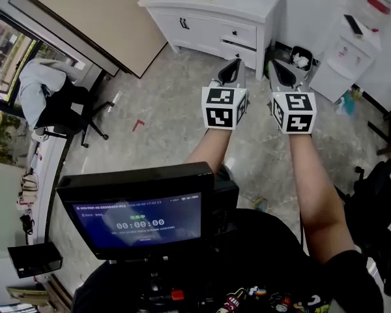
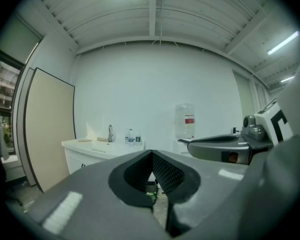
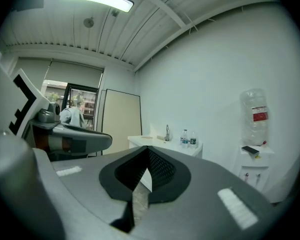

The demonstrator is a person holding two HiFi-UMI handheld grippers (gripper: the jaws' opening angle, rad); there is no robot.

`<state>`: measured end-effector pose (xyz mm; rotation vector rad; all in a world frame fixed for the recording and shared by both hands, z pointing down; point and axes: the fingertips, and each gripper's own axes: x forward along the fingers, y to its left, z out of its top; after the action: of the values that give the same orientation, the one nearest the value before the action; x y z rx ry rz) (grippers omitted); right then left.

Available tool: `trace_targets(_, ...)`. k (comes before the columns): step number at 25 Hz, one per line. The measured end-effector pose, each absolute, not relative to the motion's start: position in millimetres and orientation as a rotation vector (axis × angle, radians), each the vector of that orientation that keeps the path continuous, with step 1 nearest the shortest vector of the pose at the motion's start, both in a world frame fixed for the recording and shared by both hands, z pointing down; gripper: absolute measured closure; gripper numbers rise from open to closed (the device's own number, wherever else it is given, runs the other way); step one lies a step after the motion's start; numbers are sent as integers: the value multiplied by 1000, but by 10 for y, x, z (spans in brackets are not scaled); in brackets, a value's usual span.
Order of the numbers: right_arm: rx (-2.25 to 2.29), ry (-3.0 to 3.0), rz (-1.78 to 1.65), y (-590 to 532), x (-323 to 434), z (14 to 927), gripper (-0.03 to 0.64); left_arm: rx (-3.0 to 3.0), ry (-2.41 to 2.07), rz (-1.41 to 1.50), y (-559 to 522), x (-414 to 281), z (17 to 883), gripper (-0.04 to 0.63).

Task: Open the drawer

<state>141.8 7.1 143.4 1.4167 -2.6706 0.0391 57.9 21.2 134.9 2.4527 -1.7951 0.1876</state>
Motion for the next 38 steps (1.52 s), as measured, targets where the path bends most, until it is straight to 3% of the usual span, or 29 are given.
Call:
trace_targets(7,1522,-2581,84,-1225,795,1677,594,2514,-1648,214,-1287,-86,1703,594)
trace_targets(15,1600,-2526,150,-2681,522,2289,594,2582,-1578,226,-2820,-395,2272,594)
trace_targets(19,1583,-2532,146,-3303,507,3002,594,2578,-1601,268,-3530,-501,3042,594)
trace_targets(22,1577,-2545,131,-3737,413,3751,594,2561,-1586,259,-4060,-564,3883,530)
trace_targets(30,1600,-2571,116,-4511,156,5547,594,2542,-1611,347,-5318,-776,5898,465)
trace_targets(38,1645,-2536,64,-5049,78,6119,594,2512,-1709,363,-5893,-879,6523,428)
